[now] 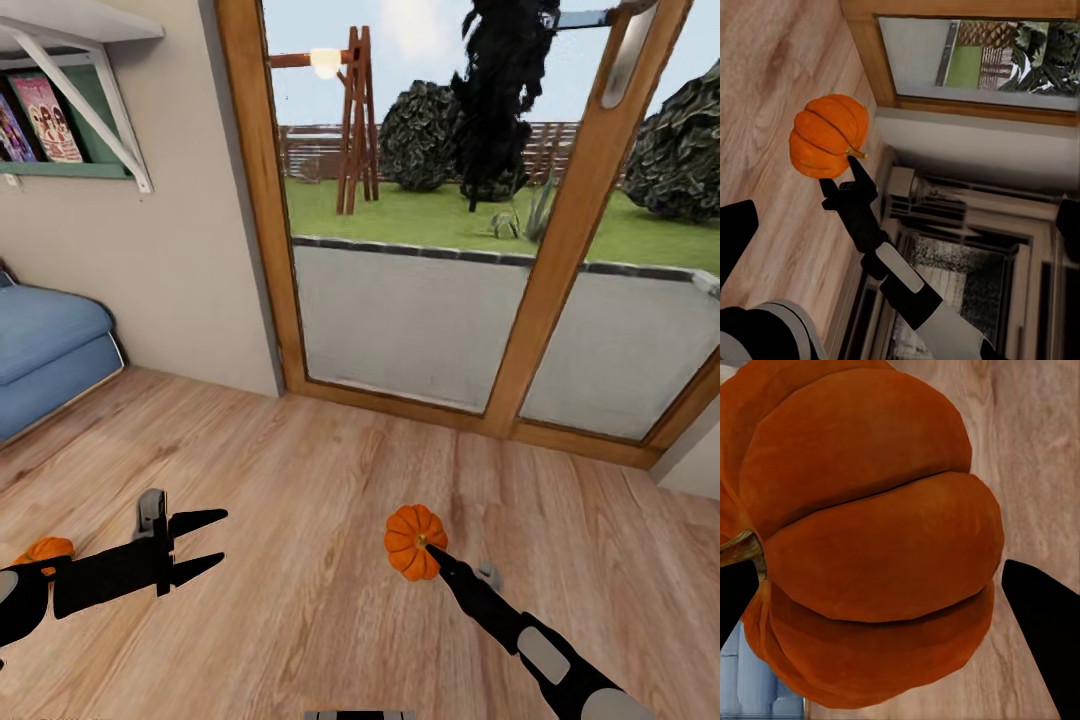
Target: Place each of the two pumpkins and all three candles from the living room inside a cabinet in the living room (use any cabinet), then make sure every cabinet is closed, and position the cauldron so it is next to a table in the living room.
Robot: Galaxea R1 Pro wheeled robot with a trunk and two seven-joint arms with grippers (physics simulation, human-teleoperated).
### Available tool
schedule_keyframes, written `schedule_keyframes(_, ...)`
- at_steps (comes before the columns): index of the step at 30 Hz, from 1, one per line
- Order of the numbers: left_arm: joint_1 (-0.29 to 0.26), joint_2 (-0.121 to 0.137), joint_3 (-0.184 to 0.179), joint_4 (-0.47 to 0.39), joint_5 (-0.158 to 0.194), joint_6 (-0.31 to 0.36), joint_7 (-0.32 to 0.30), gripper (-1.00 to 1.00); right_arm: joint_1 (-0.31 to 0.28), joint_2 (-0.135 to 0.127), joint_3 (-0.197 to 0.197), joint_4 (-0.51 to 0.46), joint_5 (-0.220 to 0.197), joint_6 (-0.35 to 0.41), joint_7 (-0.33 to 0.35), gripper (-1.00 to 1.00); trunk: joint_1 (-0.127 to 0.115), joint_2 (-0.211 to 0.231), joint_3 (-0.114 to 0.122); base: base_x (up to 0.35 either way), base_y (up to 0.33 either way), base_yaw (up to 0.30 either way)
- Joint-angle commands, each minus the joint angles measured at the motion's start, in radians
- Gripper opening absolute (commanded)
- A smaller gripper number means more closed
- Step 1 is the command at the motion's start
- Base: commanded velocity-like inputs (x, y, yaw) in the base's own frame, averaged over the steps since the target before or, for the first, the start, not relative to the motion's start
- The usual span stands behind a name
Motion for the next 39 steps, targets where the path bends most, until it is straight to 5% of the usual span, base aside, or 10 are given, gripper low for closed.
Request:
schedule_keyframes(1, -0.001, 0.001, -0.001, 0.000, 0.011, 0.001, 0.010, 1.00, 0.000, 0.000, 0.002, -0.001, -0.013, 0.010, 0.002, -1.00, 0.000, 0.000, -0.001, 0.101, 0.000, 0.262)
schedule_keyframes(18, -0.001, 0.001, 0.006, 0.000, 0.020, 0.001, 0.007, 1.00, 0.000, -0.001, 0.002, -0.001, -0.008, 0.013, -0.002, -1.00, 0.000, 0.000, -0.001, 0.009, 0.000, 0.284)
schedule_keyframes(39, -0.001, 0.001, 0.010, 0.042, 0.026, 0.001, 0.007, 1.00, 0.000, -0.001, 0.004, -0.001, -0.008, 0.017, -0.002, -1.00, -0.009, 0.004, 0.077, 0.000, 0.000, 0.286)
